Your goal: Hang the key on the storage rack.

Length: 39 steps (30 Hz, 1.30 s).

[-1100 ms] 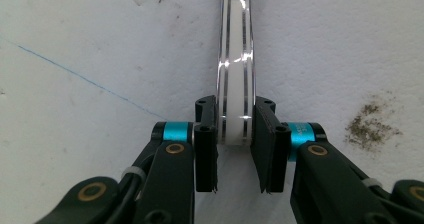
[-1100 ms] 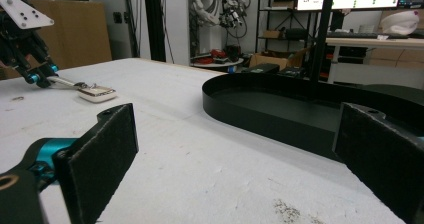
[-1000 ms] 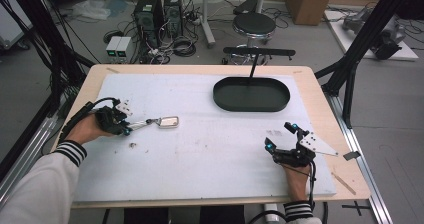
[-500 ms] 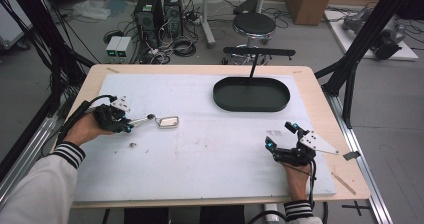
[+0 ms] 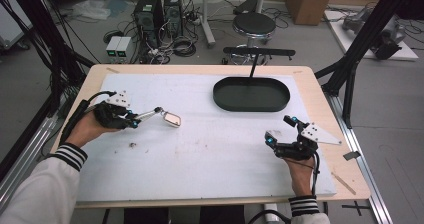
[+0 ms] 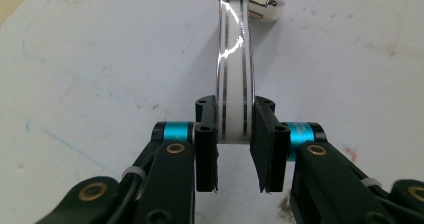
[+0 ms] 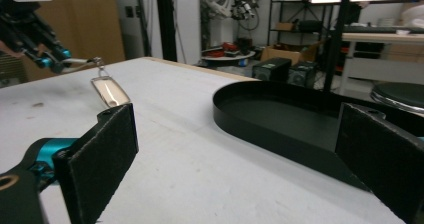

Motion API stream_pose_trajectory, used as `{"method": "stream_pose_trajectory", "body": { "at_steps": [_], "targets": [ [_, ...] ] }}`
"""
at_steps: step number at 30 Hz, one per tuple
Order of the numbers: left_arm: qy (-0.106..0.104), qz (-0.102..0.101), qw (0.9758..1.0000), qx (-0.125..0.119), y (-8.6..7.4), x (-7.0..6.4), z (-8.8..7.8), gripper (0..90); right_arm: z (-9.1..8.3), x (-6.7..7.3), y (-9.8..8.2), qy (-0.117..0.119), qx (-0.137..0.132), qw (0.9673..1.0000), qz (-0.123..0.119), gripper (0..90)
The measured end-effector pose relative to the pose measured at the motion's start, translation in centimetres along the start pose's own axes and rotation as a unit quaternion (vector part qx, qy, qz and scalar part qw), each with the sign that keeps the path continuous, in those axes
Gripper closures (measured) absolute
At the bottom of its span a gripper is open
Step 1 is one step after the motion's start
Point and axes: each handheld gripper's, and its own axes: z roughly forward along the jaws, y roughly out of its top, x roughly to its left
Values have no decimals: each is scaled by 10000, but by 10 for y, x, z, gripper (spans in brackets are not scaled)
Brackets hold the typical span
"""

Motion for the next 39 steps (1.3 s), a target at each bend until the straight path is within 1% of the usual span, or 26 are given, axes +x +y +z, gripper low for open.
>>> {"method": "stream_pose_trajectory", "body": {
  "at_steps": [3, 4, 6, 7, 10, 12, 14, 17, 21, 24, 27, 29, 32, 35, 36, 37, 39],
  "targets": [
    [-73, 35, 9999, -153, 5, -5, -1, 737, 4, 2, 13, 213, 62, 9997, -81, 32],
    [-114, 43, 9997, -199, 7, -6, 0, 737, 6, 2, 18, 269, 99, 9995, -157, 32],
    [-195, 52, 9994, -294, 11, -9, 1, 737, 9, 3, 27, 430, 153, 9987, -230, 32],
    [-269, 85, 9990, -338, 14, -11, 1, 737, 11, 3, 31, 521, 163, 9982, -244, 32],
    [-377, 144, 9982, -450, 21, -17, 4, 737, 17, 3, 44, 765, 210, 9966, -242, 32],
    [-439, 180, 9975, -519, 27, -19, 6, 737, 22, 3, 53, 879, 278, 9954, -273, 32],
    [-509, 229, 9967, -589, 33, -23, 7, 737, 26, 4, 61, 927, 331, 9946, -337, 32],
    [-628, 367, 9952, -652, 44, -29, 11, 736, 32, 5, 73, 1060, 424, 9923, -479, 33],
    [-818, 522, 9925, -741, 60, -38, 14, 737, 43, 9, 86, 1295, 576, 9878, -650, 33],
    [-938, 624, 9907, -768, 70, -45, 17, 737, 52, 12, 94, 1477, 742, 9830, -804, 33],
    [-1024, 725, 9889, -799, 80, -52, 21, 737, 61, 15, 103, 1653, 843, 9788, -868, 32],
    [-1102, 752, 9875, -841, 85, -55, 23, 737, 66, 18, 108, 1781, 871, 9759, -908, 32],
    [-1172, 827, 9861, -842, 92, -60, 25, 737, 76, 22, 115, 2015, 989, 9691, -1022, 33],
    [-1304, 839, 9832, -961, 99, -64, 26, 737, 87, 28, 121, 2254, 1215, 9598, -1146, 33],
    [-1353, 828, 9822, -1010, 100, -65, 27, 737, 91, 30, 123, 2321, 1345, 9563, -1163, 34],
    [-1368, 854, 9819, -991, 102, -67, 27, 737, 94, 32, 125, 2383, 1441, 9528, -1204, 34],
    [-1387, 908, 9814, -972, 105, -69, 28, 737, 102, 37, 127, 2582, 1631, 9432, -1312, 41]
  ]
}}
